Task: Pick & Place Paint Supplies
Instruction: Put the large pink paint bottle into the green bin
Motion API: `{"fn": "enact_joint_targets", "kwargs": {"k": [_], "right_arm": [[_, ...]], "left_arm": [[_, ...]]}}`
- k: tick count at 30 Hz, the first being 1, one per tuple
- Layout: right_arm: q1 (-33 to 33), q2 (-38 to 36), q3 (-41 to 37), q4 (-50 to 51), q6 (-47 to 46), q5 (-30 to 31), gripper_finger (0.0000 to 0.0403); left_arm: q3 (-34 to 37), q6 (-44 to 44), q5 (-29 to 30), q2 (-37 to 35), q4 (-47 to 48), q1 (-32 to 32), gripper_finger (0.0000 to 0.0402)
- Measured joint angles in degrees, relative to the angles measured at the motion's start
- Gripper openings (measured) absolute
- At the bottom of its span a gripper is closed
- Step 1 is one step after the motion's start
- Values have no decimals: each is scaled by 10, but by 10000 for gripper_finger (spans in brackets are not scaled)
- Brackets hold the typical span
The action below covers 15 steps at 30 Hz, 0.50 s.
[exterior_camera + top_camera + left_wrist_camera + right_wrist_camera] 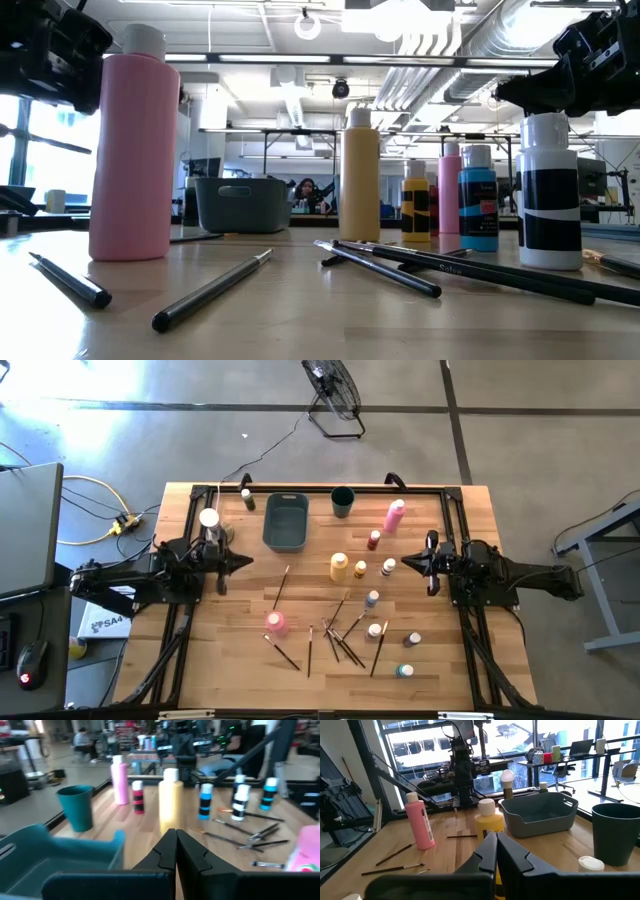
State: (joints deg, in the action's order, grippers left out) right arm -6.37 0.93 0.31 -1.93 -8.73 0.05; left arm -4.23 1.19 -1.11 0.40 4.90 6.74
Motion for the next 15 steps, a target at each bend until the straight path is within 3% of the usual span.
{"fn": "enact_joint_targets", "kwargs": {"k": [7,15], "right_arm": [[0,0,0,0,0,0,3],[0,0,0,0,0,0,3]], "left_arm": [[0,15,-102,0,-87,0,0],[-1,15,-107,0,-128,0,0]]}}
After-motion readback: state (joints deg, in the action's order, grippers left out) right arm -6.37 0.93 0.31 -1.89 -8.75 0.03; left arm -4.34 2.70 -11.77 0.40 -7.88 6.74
